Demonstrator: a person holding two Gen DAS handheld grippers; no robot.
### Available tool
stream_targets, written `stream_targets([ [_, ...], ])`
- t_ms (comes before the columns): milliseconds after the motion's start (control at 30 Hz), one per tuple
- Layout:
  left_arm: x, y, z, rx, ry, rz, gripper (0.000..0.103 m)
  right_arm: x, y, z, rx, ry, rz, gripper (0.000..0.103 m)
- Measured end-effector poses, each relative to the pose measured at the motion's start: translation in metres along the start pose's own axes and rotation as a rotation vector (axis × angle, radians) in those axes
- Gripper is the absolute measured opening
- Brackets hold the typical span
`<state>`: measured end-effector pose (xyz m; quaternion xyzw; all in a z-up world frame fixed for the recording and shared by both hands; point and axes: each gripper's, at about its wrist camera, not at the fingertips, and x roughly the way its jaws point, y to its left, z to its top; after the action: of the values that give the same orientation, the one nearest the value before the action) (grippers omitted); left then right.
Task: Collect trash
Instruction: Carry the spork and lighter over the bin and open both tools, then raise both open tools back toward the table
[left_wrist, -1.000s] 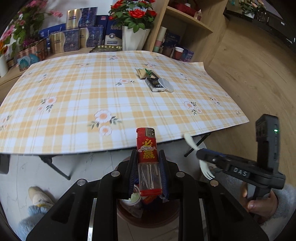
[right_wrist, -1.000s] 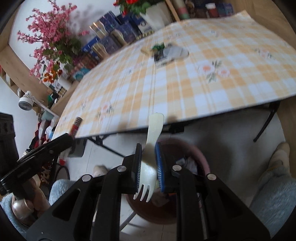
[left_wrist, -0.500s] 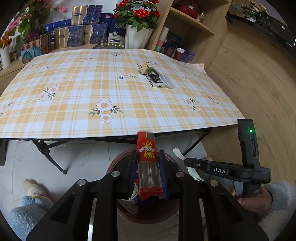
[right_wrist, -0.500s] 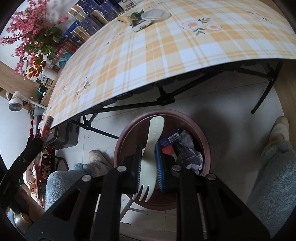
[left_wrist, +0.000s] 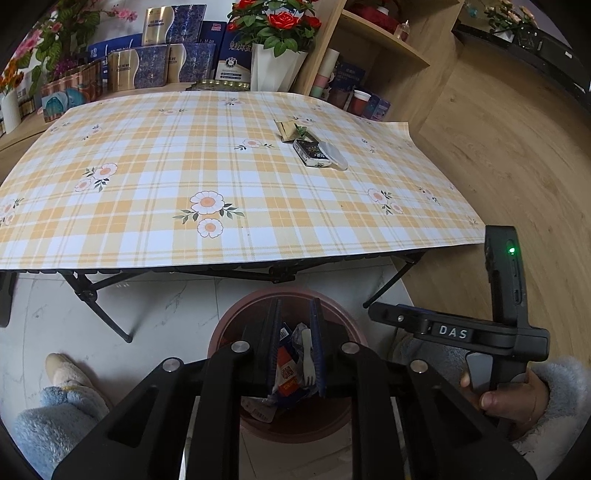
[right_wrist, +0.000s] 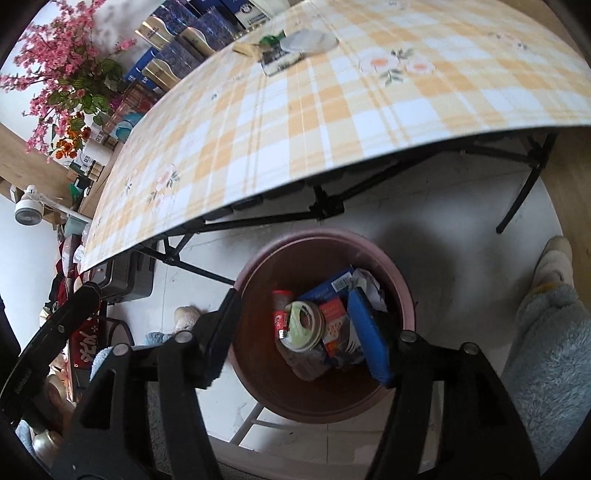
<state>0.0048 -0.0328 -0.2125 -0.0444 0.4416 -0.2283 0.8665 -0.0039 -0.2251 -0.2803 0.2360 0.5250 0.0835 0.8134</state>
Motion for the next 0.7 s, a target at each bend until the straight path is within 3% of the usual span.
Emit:
stream_targets([
  [200,0.001,0.006,0.000,-0.025,0.004,0.019,0.017,-0.008,0.004,0.005,-0.021,-0.052,-0.008,0.095],
  [267,0.001,0.008,0.000,-0.036,0.002,0.031,0.025,-0.009,0.004,0.007,-0.024,-0.065,-0.017,0.097],
  [333,0.001,0.012,0.000,-0.050,-0.007,0.044,0.045,-0.009,0.002,0.010,-0.028,-0.075,-0.025,0.097],
  [400,0.000,0.016,0.001,-0.060,-0.021,0.063,0.053,-0.010,0.002,0.012,-0.035,-0.087,-0.036,0.097],
  [533,-0.001,0.024,0.004,-0.073,-0.037,0.096,0.080,-0.013,0.000,0.017,-0.065,-0.116,-0.068,0.097],
  [700,0.003,0.031,0.007,-0.091,-0.033,0.135,0.094,-0.015,-0.004,0.024,-0.098,-0.143,-0.103,0.097],
])
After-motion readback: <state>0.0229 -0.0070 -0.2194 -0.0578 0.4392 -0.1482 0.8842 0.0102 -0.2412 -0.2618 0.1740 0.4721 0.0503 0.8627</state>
